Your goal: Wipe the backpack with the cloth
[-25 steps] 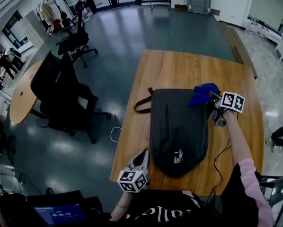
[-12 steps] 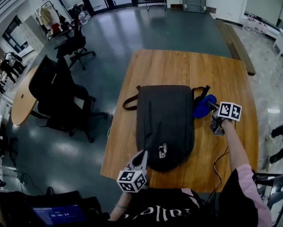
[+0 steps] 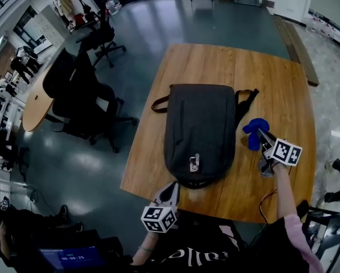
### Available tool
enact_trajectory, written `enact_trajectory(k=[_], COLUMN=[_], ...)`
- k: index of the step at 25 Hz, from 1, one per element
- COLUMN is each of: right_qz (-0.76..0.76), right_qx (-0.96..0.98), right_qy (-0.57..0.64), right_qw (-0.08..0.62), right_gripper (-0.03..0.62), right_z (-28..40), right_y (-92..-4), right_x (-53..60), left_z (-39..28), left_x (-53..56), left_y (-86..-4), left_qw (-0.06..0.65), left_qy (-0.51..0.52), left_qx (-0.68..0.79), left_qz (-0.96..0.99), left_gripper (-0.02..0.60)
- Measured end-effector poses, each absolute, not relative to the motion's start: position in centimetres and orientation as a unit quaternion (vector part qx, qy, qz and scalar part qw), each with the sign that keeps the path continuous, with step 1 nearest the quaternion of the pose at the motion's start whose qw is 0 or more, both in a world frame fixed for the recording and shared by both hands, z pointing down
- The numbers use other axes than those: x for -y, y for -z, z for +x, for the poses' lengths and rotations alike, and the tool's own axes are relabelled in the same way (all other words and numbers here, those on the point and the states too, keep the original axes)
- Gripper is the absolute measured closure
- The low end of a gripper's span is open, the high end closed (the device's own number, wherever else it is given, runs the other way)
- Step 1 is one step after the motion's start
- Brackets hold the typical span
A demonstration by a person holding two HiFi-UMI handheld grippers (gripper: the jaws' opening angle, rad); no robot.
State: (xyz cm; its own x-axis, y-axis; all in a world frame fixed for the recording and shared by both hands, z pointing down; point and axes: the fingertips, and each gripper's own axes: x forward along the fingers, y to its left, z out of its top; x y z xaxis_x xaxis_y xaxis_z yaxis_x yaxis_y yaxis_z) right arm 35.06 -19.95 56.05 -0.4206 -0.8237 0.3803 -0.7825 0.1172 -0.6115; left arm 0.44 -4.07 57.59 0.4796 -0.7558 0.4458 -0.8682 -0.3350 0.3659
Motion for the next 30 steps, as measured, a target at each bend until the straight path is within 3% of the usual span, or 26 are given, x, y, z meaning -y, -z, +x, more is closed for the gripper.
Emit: enact_trajectory(k=[12, 20, 30], right_qz=[-0.549, -0.558, -0.533], right_qx=[-0.761, -0.745, -0.758], right_qy=[0.342, 0.359, 0.369], right_qw=[0.034, 0.067, 0.073], right_gripper=[0.539, 0.539, 0.539], right_z=[27.3, 18.2, 8.4], right_y=[-53.1, -51.8, -51.4], right_x=[4.3, -7.4, -15.2], left_z=[-1.6, -8.2, -13.7], left_x=[0.4, -6.6, -13.8], left_y=[-57.1, -52.8, -54.9], left_qw=[0.255, 0.219, 0.264], left_qy=[-0.105, -0.069, -0.047], left_qx=[0.471, 0.450, 0.453], left_qz=[0.838, 0.863, 0.850], left_gripper=[0.583, 0.583, 0.583])
